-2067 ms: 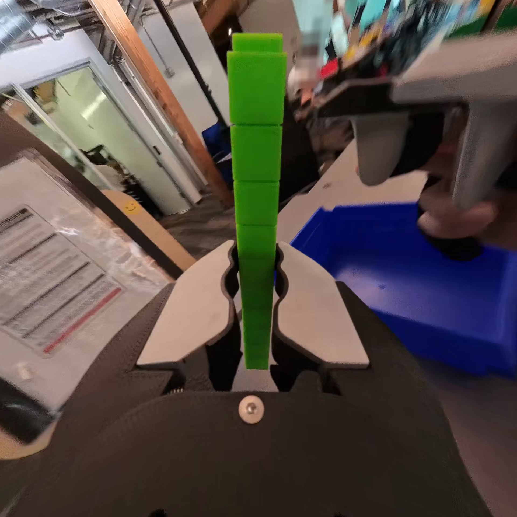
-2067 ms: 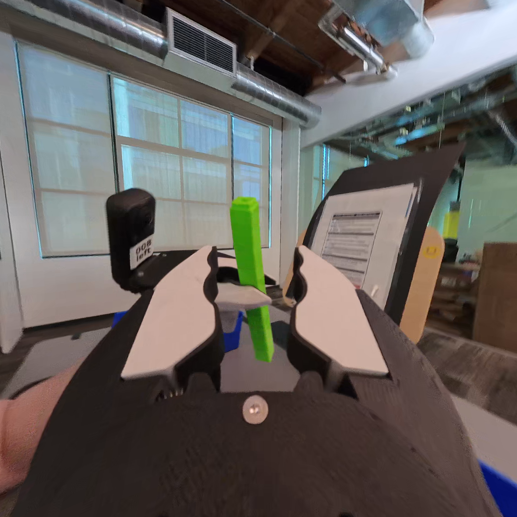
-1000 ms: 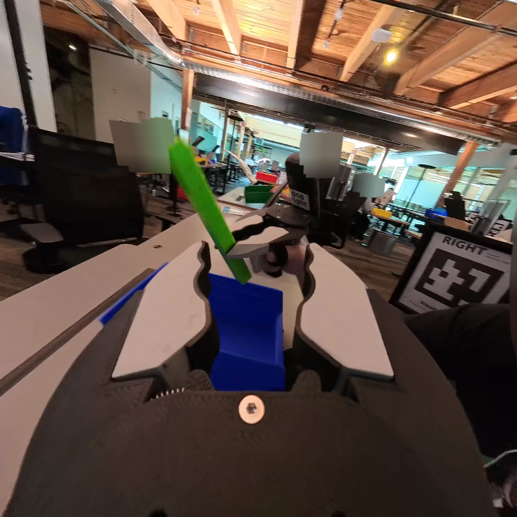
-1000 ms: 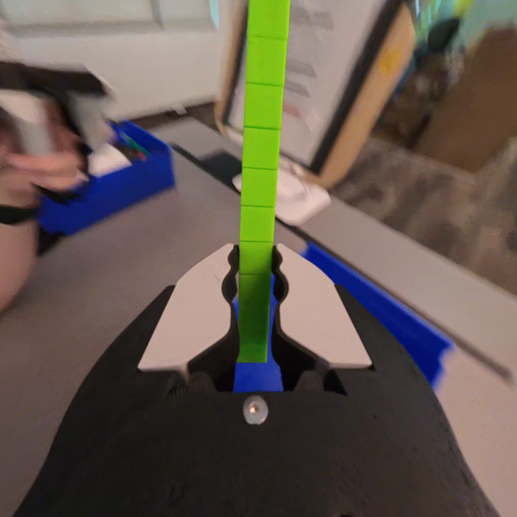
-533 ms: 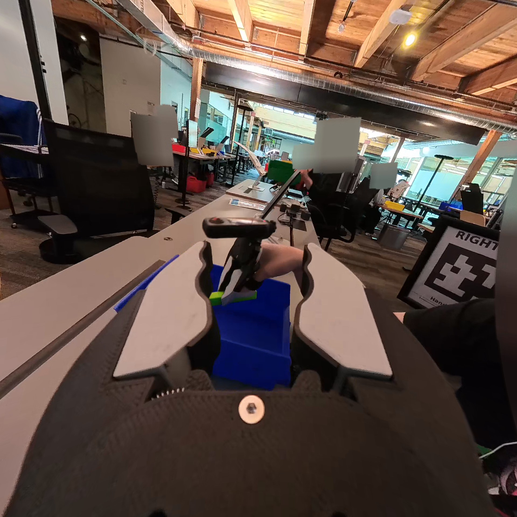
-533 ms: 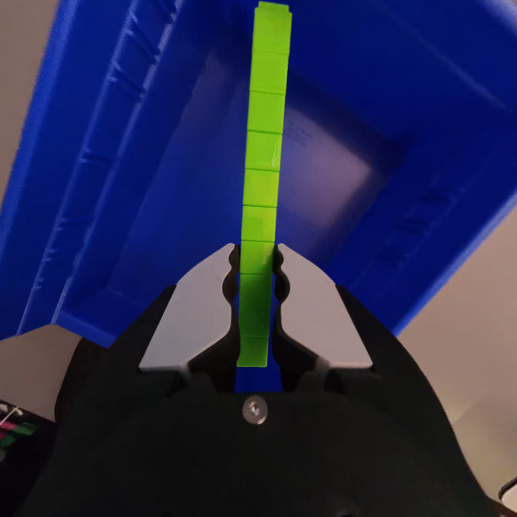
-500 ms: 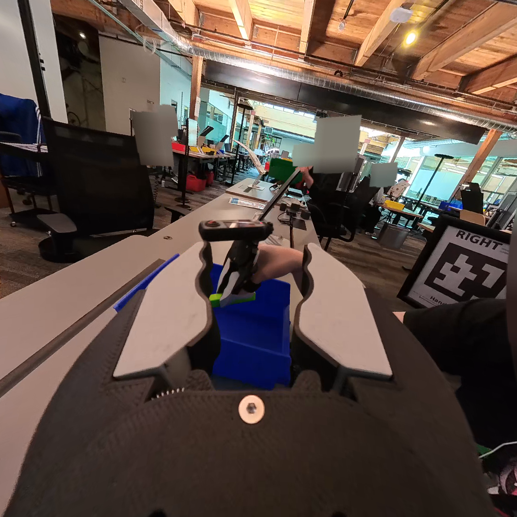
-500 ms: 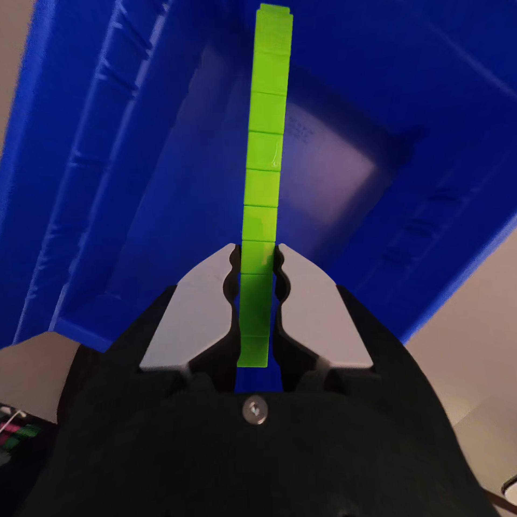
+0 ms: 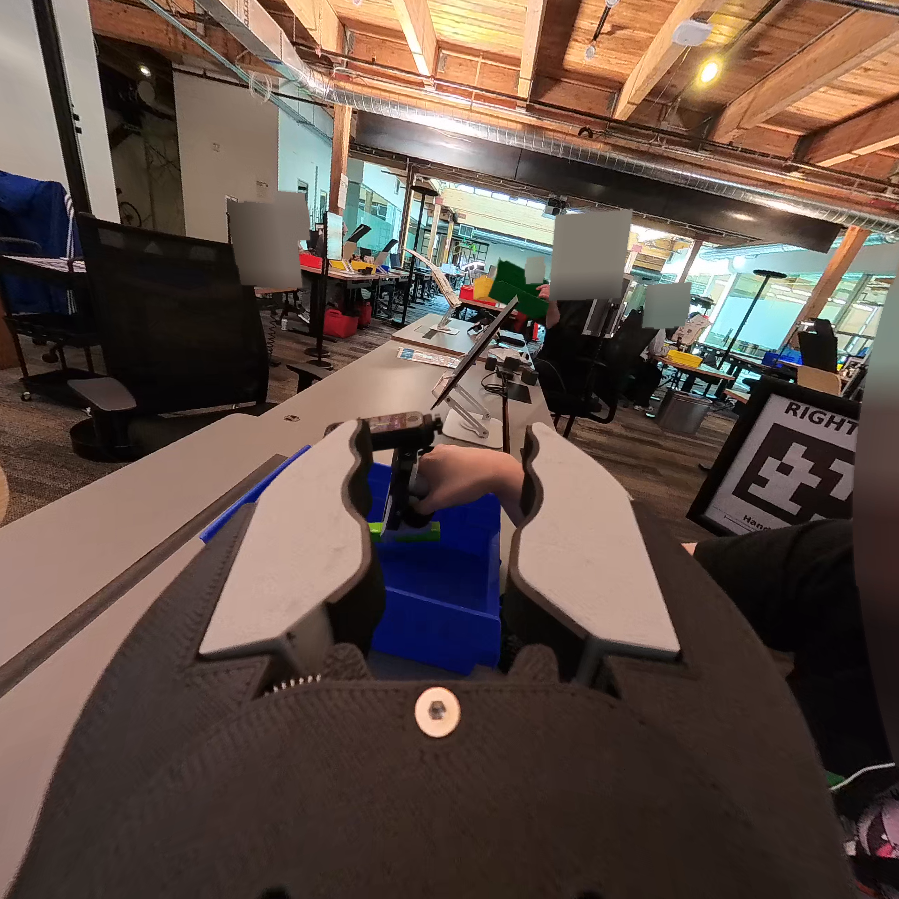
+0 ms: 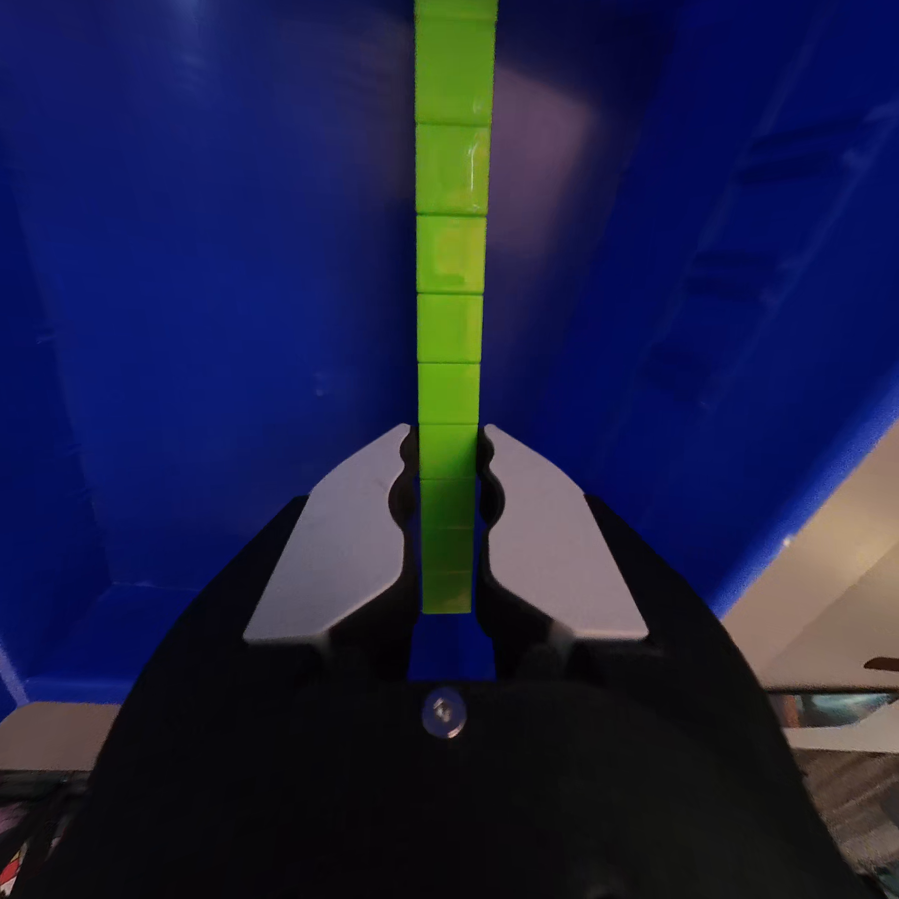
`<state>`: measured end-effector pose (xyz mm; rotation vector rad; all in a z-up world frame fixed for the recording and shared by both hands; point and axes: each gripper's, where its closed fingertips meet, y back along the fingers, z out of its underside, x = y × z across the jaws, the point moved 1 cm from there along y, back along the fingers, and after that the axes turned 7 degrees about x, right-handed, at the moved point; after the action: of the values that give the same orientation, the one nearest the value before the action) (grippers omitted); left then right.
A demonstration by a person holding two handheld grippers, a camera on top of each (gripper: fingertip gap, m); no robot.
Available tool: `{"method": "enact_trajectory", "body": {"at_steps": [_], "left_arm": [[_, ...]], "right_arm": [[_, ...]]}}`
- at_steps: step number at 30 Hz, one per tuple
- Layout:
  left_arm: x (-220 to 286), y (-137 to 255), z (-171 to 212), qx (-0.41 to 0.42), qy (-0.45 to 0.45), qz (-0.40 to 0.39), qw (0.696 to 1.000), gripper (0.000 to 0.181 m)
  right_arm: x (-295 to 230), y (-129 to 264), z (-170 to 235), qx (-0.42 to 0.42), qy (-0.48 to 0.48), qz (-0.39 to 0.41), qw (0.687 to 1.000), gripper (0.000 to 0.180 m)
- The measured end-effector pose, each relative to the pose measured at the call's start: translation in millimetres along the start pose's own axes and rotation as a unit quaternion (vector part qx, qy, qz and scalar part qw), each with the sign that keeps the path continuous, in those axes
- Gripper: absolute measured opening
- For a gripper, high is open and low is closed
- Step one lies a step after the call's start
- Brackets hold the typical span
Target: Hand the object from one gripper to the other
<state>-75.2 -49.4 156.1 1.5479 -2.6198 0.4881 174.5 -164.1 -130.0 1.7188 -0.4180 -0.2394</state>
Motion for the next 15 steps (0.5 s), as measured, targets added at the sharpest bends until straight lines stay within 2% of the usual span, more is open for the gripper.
{"method": "enact_trajectory", "body": {"at_steps": [8,9,12,15], "left_arm": [[2,-2,3,-0.006,-0.005,0.003,1.000,0.059],[3,-3,3,-0.008,-0.005,0.004,1.000,0.059],[3,-5,6,-0.012,-0.003,0.006,1.000,0.059],[4,-7,9,-0.018,-0.003,0.009,1.000,0.058]], "right_arm": [[-7,-15,2,-0.035,0.034,-0.019,0.999,0.023],[-6,-15,-2,-0.032,0.046,-0.010,0.998,0.028],[-5,-14,-21,0.011,0.068,0.020,0.997,0.046],[-2,-16,-55,0.095,0.096,0.068,0.988,0.048]]}}
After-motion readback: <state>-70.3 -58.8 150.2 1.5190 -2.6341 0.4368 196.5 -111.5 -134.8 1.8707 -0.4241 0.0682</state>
